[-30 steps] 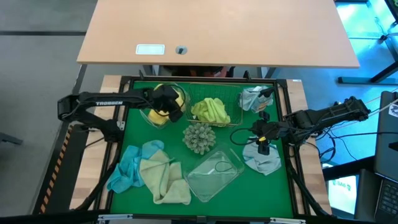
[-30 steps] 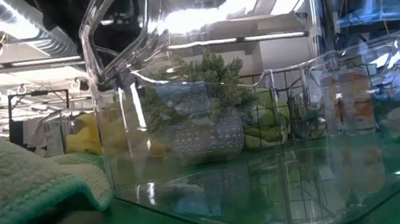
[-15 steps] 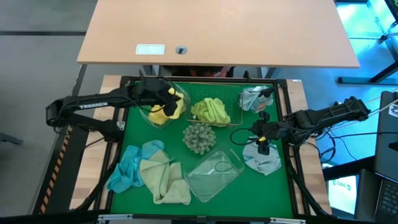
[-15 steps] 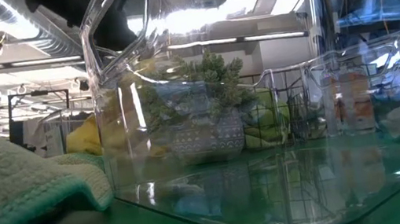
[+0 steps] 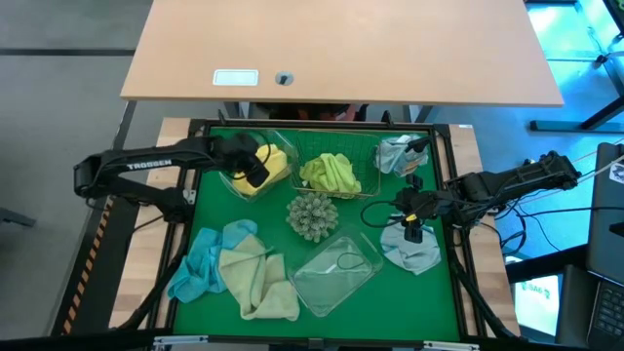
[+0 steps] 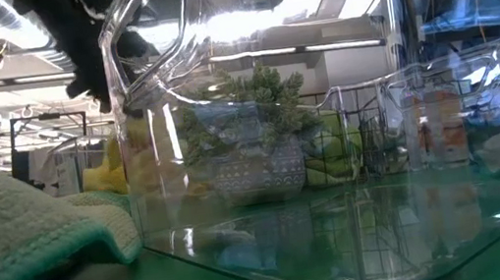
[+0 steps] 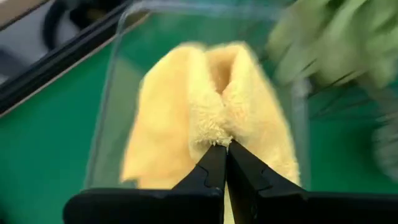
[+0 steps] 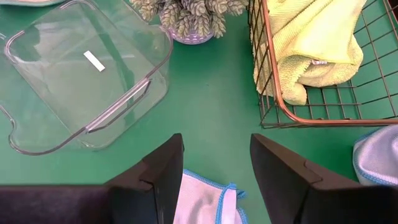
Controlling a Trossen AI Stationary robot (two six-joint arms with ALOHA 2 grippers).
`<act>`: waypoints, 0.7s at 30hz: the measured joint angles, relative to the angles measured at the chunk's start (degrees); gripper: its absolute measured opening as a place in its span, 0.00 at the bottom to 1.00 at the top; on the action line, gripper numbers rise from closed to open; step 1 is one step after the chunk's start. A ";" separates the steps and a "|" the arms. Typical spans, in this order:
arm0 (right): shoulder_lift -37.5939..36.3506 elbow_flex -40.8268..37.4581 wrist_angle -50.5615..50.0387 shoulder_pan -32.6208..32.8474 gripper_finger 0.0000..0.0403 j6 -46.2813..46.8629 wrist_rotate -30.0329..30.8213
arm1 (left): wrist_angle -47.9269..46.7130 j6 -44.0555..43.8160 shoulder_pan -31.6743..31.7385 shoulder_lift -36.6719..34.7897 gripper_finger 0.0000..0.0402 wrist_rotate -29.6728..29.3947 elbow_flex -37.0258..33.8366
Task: Sort microfiber towel by color & place in baskets
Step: Put the yellow microfiber towel into the top transparent bin
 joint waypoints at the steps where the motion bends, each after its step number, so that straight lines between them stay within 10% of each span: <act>1: 0.00 0.00 0.00 0.01 0.46 0.00 0.00 | -1.40 -0.04 0.02 0.50 0.00 -0.43 0.00; 21: 0.00 0.00 -0.01 0.00 0.46 -0.01 -0.02 | -6.78 0.14 -0.13 4.20 0.18 -0.66 0.00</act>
